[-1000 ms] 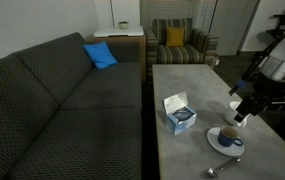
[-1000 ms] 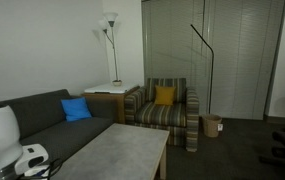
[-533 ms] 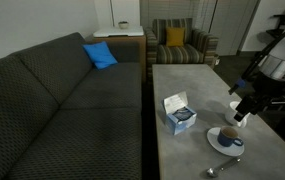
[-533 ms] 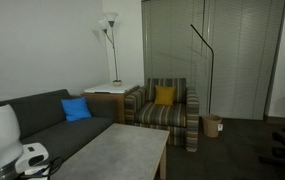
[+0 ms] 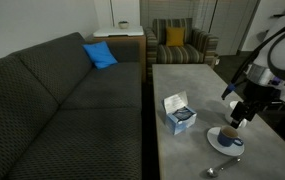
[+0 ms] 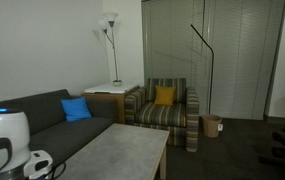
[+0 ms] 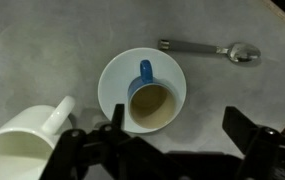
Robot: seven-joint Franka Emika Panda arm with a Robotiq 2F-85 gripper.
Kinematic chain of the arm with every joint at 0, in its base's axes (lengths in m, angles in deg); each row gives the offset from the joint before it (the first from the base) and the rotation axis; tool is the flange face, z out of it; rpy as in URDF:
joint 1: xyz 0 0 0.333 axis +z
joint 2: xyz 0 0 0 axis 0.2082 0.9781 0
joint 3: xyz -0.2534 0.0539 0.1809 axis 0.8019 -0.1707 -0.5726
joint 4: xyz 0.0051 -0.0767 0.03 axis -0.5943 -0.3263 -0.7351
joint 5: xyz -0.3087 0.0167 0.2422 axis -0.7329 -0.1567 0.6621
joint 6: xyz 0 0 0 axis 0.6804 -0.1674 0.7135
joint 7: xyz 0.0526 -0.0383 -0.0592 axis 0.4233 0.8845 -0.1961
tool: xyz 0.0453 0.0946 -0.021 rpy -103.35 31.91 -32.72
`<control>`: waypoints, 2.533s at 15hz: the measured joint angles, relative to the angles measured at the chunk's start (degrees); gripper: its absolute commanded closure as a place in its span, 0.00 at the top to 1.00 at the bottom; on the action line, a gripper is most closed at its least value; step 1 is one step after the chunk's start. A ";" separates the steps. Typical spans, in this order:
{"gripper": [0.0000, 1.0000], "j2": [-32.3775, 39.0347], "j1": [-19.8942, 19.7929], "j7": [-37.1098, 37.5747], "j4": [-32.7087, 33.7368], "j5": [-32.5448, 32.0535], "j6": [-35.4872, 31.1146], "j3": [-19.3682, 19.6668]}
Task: Put the mug on the table
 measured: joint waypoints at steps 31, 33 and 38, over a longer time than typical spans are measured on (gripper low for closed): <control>0.83 17.29 3.35 3.10 17.69 -1.02 6.25 4.02; 0.85 17.44 3.35 3.10 17.90 -1.02 6.26 4.11; 0.79 17.44 3.35 3.11 18.15 -1.02 6.26 4.31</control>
